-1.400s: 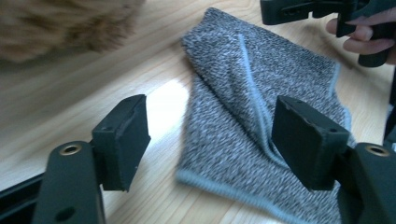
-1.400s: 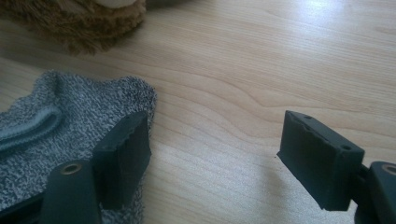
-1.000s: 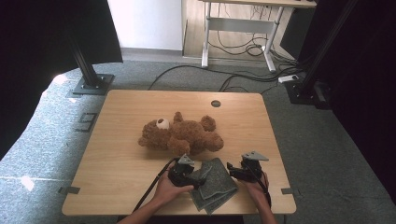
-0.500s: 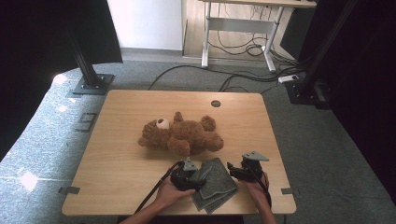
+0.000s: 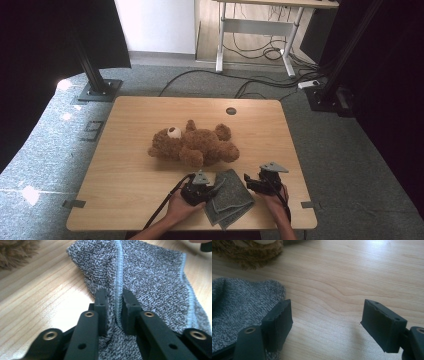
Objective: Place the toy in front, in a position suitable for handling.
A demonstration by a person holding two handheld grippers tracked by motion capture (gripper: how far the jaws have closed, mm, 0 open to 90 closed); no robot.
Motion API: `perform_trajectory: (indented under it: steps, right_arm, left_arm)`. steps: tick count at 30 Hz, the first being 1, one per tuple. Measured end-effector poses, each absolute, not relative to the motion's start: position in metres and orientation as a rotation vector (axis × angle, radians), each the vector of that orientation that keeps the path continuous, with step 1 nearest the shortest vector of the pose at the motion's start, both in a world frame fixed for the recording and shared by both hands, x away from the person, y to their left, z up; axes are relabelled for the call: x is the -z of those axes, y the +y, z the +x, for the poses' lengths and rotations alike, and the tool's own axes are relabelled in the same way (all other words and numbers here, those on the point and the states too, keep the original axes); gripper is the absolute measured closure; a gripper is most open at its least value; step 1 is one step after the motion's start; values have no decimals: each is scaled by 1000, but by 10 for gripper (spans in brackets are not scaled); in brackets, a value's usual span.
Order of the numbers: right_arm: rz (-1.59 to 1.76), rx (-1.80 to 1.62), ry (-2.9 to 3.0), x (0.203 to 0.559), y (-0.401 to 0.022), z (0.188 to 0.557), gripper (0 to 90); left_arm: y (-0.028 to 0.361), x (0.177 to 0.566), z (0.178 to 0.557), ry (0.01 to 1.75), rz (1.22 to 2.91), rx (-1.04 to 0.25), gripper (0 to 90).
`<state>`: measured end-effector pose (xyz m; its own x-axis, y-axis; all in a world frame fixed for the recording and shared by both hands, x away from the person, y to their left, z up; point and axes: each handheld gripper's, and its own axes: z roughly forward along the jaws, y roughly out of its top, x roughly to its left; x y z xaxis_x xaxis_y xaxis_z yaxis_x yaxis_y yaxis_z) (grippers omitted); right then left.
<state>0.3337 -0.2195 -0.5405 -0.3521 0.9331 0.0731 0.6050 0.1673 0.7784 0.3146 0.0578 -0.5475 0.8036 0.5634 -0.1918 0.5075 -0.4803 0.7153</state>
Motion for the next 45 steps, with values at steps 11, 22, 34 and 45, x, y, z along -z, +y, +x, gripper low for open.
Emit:
perform_trajectory:
  steps: [11,22,34,45]
  right_arm:
    - [1456,-1057,2013,538,-222,333,246]
    - [1379,-1138,2000,523,-211,330,267]
    - [1250,-1255,2030,478,-177,348,278]
    - [1212,-1211,2141,464,-137,400,262]
  left_arm:
    - [102,541,327,828,1981,249,824]
    - [171,519,323,889,1855,241,826]
    - [215,509,319,922,1748,207,825]
    - [241,504,321,953,1666,192,824]
